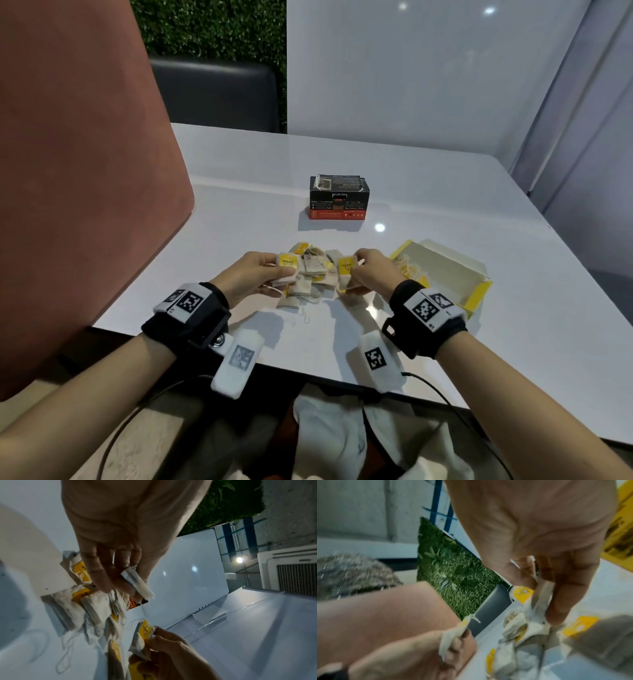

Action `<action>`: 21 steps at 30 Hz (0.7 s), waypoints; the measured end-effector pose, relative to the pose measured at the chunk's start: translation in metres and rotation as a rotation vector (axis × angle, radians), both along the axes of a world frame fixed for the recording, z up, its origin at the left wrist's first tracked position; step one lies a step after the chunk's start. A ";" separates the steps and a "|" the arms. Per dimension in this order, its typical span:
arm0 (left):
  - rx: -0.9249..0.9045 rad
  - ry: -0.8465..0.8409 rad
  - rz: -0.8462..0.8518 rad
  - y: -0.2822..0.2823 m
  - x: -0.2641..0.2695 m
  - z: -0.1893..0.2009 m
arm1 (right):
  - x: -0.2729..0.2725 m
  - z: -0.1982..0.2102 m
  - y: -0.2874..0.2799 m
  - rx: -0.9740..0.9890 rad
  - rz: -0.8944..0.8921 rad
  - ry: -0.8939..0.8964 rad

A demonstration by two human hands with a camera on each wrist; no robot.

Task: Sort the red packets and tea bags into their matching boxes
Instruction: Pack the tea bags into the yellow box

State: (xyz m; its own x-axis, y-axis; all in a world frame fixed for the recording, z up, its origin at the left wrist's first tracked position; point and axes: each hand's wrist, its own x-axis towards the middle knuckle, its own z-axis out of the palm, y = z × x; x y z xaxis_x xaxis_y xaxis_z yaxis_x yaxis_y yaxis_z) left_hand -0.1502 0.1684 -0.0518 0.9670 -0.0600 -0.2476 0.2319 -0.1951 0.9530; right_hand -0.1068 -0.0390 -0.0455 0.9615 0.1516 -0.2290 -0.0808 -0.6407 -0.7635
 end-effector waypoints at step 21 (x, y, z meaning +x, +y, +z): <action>-0.034 0.159 -0.012 0.012 0.008 0.004 | -0.004 0.000 0.006 -0.552 0.215 0.032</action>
